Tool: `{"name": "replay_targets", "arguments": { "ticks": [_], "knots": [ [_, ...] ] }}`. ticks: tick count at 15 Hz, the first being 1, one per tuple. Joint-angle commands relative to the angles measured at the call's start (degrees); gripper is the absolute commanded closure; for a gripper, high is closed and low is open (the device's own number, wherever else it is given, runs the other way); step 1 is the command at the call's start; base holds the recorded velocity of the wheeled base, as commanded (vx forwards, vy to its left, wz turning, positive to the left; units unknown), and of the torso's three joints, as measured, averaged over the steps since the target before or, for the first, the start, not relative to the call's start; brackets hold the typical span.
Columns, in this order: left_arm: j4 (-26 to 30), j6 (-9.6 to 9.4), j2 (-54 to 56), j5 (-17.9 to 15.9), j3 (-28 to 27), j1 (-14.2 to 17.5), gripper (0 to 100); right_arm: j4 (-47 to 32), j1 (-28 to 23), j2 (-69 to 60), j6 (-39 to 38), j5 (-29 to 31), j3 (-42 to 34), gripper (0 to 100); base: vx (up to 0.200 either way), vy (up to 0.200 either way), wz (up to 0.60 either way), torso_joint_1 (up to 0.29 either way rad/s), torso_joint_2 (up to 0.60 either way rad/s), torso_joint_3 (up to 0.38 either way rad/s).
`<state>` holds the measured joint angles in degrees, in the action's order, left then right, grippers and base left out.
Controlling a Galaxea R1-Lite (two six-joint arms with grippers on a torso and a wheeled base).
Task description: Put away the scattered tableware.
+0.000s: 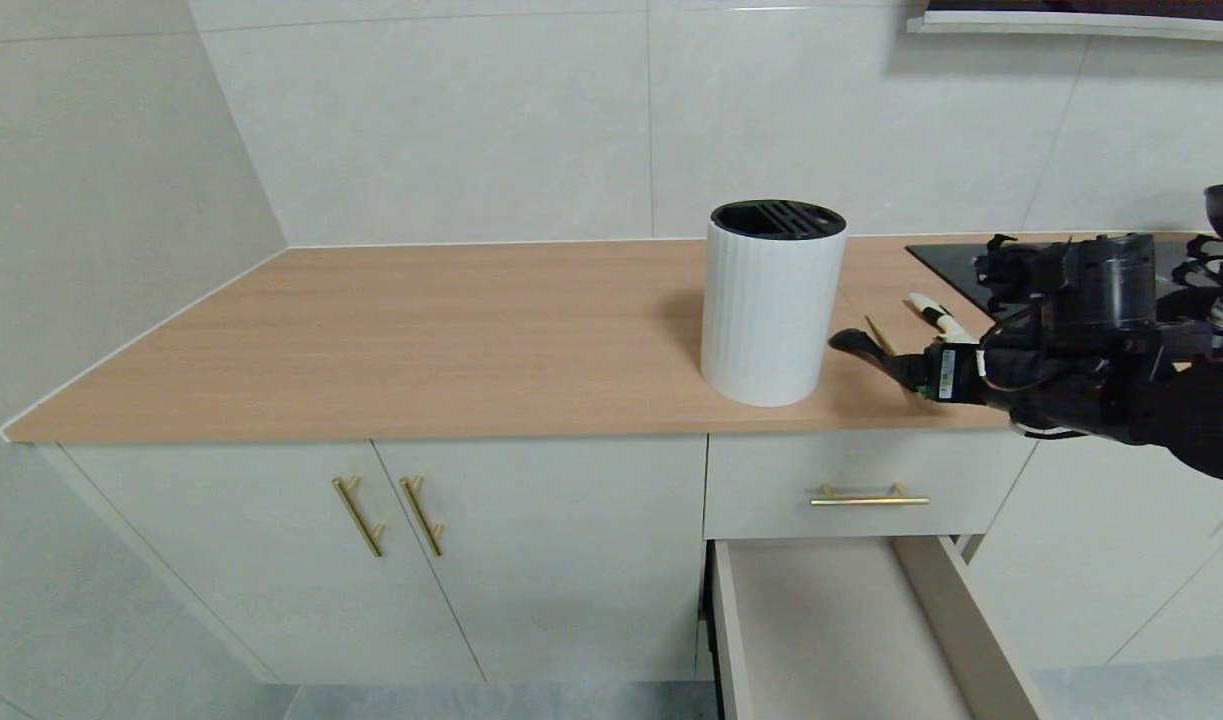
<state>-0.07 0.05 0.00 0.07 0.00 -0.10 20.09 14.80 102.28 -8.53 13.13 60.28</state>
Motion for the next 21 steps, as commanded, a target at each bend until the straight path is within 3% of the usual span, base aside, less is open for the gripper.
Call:
{"name": "replay_targets", "arguments": {
  "ticks": [1, 20, 21],
  "knots": [
    [0.0, 0.04, 0.0, 0.0, 0.0, 0.0, 0, 1.1, -1.0, 4.2, 0.0, 0.6, 0.3, 0, 0.0, 0.0, 0.0, 0.0, 0.0, 0.0],
    [0.0, 0.04, 0.0, 0.0, 0.0, 0.0, 0, 6.5, -3.4, 11.4, -1.0, 1.0, 2.6, 0, 0.0, 0.0, 0.0, 0.0, 0.0, 0.0],
    [0.0, 0.04, 0.0, 0.0, 0.0, 0.0, 0, 6.5, -3.4, 11.5, -1.0, 1.0, 2.6, 100, 0.0, 0.0, 0.0, 0.0, 0.0, 0.0]
  ]
}}
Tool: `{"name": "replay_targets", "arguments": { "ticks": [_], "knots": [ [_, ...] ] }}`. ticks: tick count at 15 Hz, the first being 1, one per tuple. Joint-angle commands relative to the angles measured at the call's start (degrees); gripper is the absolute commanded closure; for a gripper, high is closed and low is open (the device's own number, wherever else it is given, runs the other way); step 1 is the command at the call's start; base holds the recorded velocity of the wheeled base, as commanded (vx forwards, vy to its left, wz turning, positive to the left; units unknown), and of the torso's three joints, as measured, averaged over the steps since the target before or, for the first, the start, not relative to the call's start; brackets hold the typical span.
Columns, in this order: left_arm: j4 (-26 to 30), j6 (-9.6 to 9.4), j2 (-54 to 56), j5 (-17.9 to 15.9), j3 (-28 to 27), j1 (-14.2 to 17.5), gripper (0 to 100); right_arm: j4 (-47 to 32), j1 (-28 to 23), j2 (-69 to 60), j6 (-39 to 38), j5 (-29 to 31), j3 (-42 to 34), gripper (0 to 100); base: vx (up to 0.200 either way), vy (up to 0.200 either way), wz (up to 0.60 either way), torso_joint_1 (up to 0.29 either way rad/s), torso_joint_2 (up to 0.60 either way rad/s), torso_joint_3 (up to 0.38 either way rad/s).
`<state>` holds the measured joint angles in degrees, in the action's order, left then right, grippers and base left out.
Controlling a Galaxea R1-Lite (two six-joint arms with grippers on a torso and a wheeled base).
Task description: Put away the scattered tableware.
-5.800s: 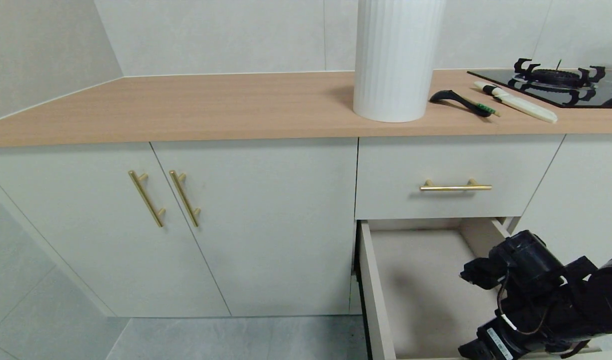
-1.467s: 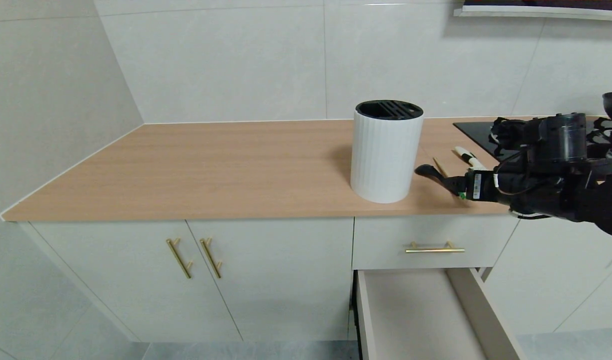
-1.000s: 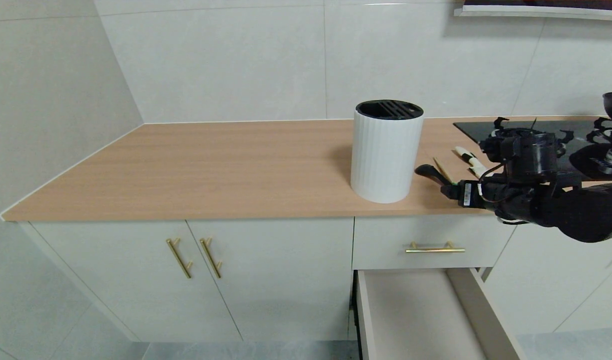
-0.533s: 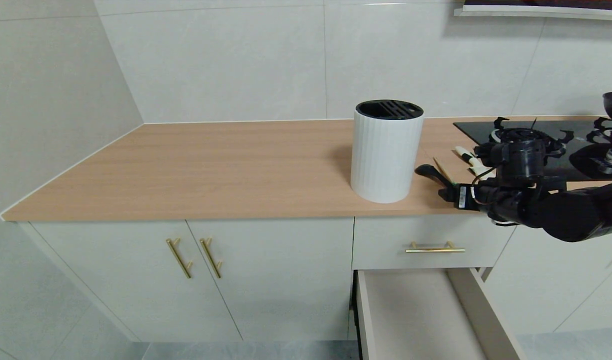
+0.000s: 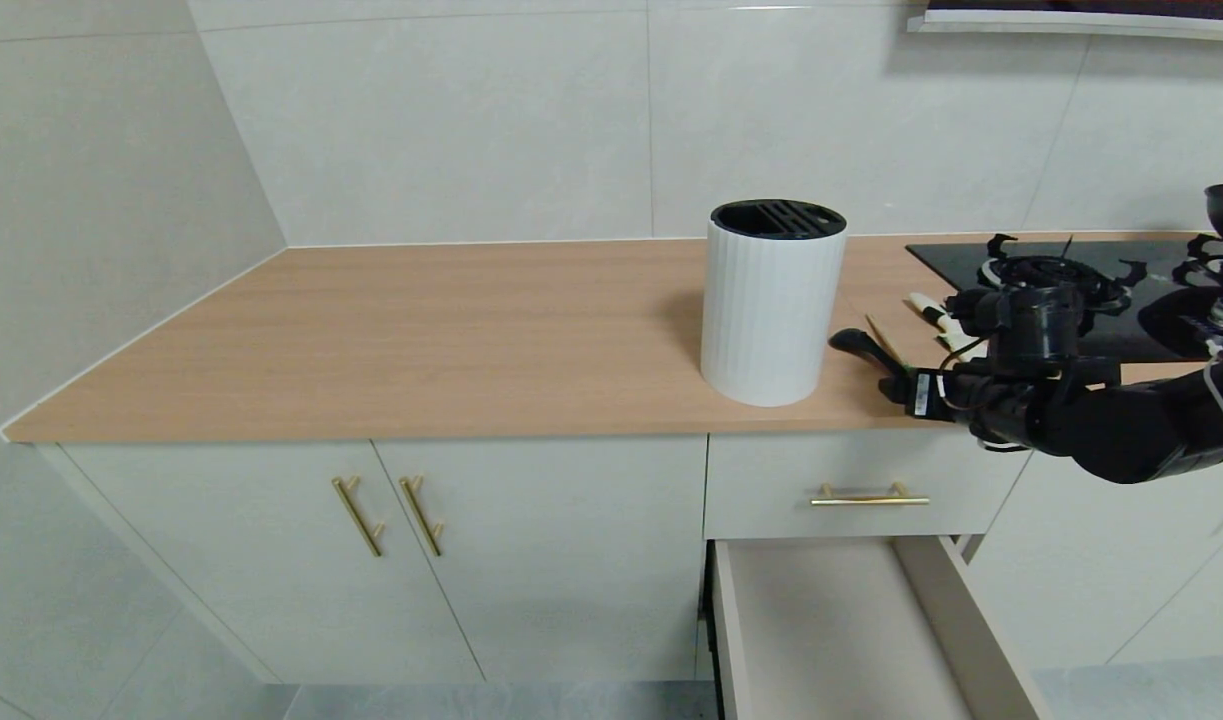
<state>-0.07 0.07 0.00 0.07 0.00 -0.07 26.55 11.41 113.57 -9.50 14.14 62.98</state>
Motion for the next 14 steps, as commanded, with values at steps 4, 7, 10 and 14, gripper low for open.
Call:
{"name": "replay_targets", "arguments": {
  "ticks": [4, 7, 10, 14],
  "knots": [
    [0.0, 0.01, 0.0, 0.0, 0.0, 0.0, 0, 0.0, 0.0, 0.1, 0.0, 0.0, -0.2, 100, 0.0, 0.0, 0.0, 0.0, 0.0, 0.0],
    [0.0, 0.01, 0.0, 0.0, 0.0, 0.0, 0, 0.0, 0.0, -0.5, 0.0, 0.0, -0.3, 100, 0.0, 0.0, 0.0, 0.0, 0.0, 0.0],
    [0.0, 0.01, 0.0, 0.0, 0.0, 0.0, 0, 0.0, 0.0, -1.1, -0.1, 0.0, -0.4, 100, 0.0, 0.0, 0.0, 0.0, 0.0, 0.0],
    [0.0, 0.01, 0.0, 0.0, 0.0, 0.0, 0, -0.9, 0.5, -9.7, -0.7, 1.4, -2.9, 100, 0.0, 0.0, 0.0, 0.0, 0.0, 0.0]
  ]
}}
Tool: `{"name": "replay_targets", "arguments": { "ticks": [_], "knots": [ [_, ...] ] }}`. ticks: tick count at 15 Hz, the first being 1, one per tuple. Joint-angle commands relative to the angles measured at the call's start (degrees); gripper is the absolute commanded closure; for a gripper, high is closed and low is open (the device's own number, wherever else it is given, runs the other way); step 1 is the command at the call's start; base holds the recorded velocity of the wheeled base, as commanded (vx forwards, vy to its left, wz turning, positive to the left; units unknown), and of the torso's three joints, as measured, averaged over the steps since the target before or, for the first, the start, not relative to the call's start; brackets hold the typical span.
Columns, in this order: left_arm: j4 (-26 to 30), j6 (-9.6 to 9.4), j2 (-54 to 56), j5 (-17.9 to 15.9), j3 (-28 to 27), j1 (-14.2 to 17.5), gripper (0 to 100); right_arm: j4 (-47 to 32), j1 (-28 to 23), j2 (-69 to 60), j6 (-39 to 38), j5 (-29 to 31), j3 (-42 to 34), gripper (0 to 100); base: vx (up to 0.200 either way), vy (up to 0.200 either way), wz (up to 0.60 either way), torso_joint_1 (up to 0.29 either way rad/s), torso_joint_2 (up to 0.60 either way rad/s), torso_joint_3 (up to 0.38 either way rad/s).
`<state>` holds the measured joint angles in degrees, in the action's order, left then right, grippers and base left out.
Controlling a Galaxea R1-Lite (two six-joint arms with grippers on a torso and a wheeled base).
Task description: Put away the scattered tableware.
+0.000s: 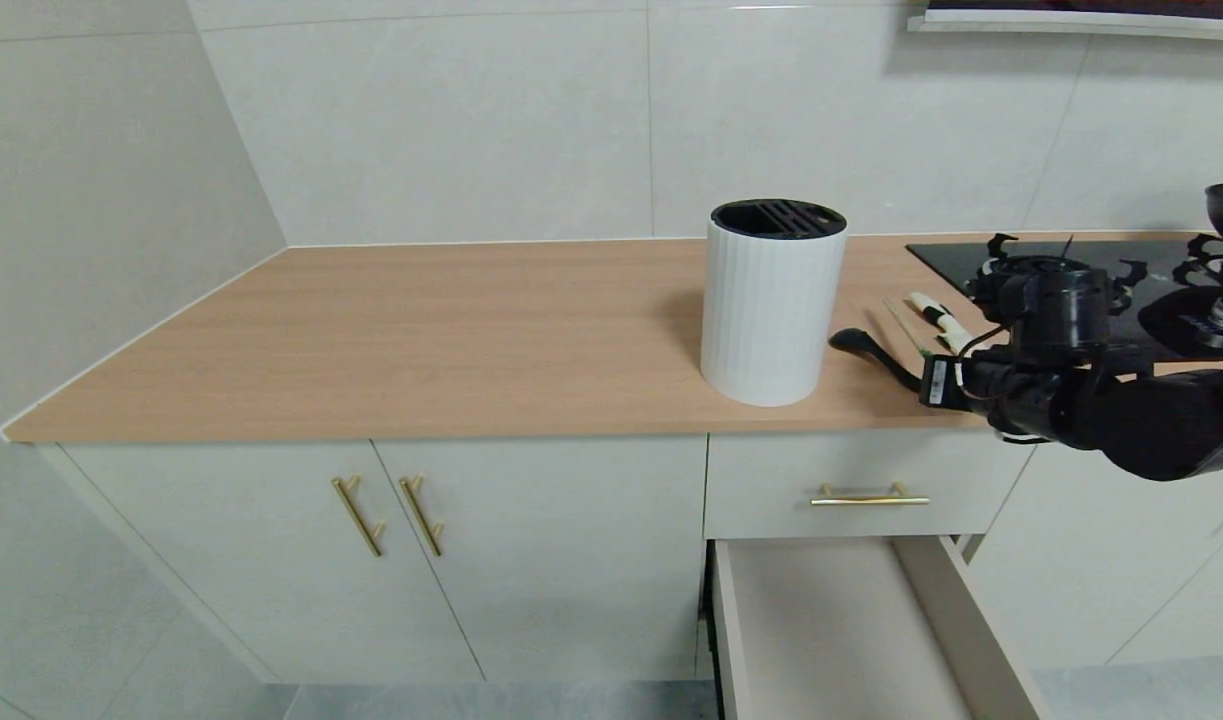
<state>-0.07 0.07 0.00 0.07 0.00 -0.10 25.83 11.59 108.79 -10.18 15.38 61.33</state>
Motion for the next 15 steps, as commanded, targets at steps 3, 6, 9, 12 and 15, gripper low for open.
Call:
{"name": "replay_targets", "arguments": {
  "ticks": [3, 6, 9, 12, 15],
  "knots": [
    [0.0, 0.01, 0.0, 0.0, 0.0, 0.0, 0, -5.0, 0.4, -12.1, 0.0, -0.1, -3.7, 100, 0.0, 0.0, 0.0, 0.0, 0.0, 0.0],
    [0.0, 0.01, 0.0, 0.0, 0.0, 0.0, 0, -15.9, 0.4, -24.8, 0.0, -4.2, -8.0, 100, 0.0, 0.0, 0.0, 0.0, 0.0, 0.0],
    [0.0, 0.01, 0.0, 0.0, 0.0, 0.0, 0, -18.1, 0.5, -32.9, -0.1, -9.9, -13.3, 100, 0.0, 0.0, 0.0, 0.0, 0.0, 0.0],
    [0.0, 0.01, 0.0, 0.0, 0.0, 0.0, 0, -20.6, 1.2, -38.2, 0.1, -13.5, -16.2, 100, 0.0, 0.0, 0.0, 0.0, 0.0, 0.0],
    [0.0, 0.01, 0.0, 0.0, 0.0, 0.0, 0, -23.4, 2.1, -40.4, 1.1, -15.8, -18.2, 100, 0.0, 0.0, 0.0, 0.0, 0.0, 0.0]
  ]
}}
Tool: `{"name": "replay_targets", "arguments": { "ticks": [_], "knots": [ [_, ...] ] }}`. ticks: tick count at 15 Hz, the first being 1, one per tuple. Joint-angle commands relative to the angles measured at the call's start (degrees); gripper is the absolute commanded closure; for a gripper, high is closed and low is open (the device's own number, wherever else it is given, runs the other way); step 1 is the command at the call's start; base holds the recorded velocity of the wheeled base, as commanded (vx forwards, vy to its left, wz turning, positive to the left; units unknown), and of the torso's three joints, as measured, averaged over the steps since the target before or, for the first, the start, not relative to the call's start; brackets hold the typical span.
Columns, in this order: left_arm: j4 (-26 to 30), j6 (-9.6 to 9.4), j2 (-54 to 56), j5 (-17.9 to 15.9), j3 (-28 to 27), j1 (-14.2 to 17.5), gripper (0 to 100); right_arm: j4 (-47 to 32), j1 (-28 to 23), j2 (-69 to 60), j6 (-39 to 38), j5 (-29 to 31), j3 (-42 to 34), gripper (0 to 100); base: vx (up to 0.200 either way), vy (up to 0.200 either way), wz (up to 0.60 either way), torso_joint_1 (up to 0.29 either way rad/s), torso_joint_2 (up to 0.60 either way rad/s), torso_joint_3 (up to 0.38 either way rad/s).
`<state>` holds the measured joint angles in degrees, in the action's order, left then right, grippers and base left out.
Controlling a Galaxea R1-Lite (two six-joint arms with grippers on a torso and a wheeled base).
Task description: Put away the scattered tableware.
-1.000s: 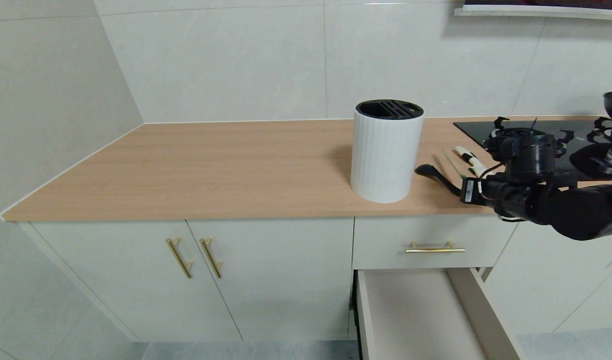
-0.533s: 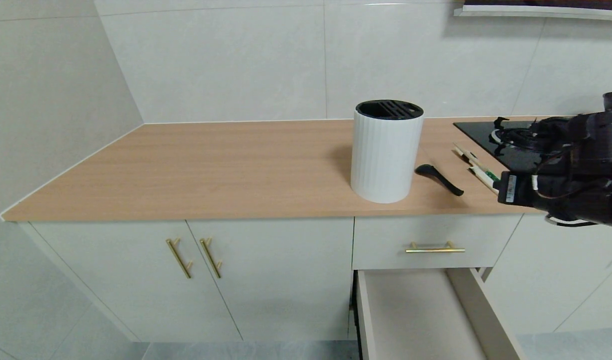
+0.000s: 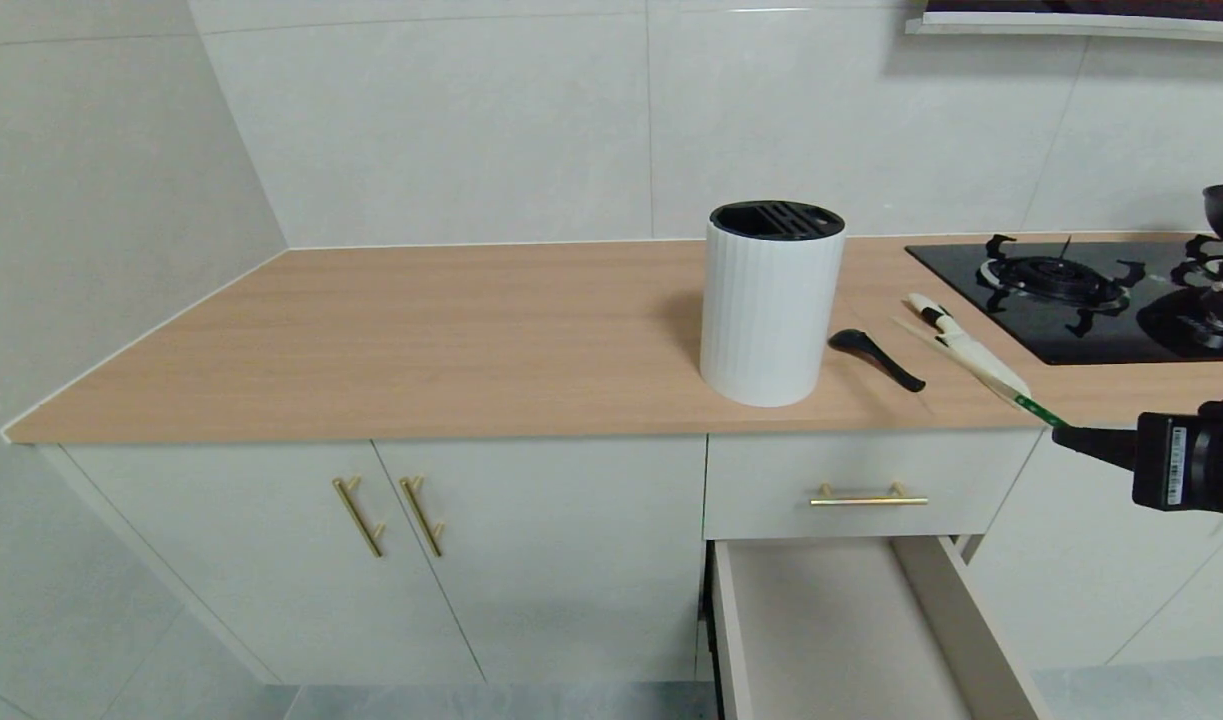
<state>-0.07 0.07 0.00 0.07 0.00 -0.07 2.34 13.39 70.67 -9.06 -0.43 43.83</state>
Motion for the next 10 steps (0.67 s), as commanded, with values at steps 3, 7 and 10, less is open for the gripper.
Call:
{"name": "replay_targets", "arguments": {
  "ticks": [3, 7, 10],
  "knots": [
    [0.0, 0.01, 0.0, 0.0, 0.0, 0.0, 0, -1.1, 2.4, -2.3, 1.3, -2.0, -2.4, 100, 0.0, 0.0, 0.0, 0.0, 0.0, 0.0],
    [0.0, 0.01, 0.0, 0.0, 0.0, 0.0, 0, -6.1, 8.1, -1.8, 1.5, -2.1, -2.5, 100, 0.0, 0.0, 0.0, 0.0, 0.0, 0.0],
    [0.0, 0.01, 0.0, 0.0, 0.0, 0.0, 0, -7.9, 10.5, -1.0, 1.6, -4.0, -3.5, 100, 0.0, 0.0, 0.0, 0.0, 0.0, 0.0]
  ]
}}
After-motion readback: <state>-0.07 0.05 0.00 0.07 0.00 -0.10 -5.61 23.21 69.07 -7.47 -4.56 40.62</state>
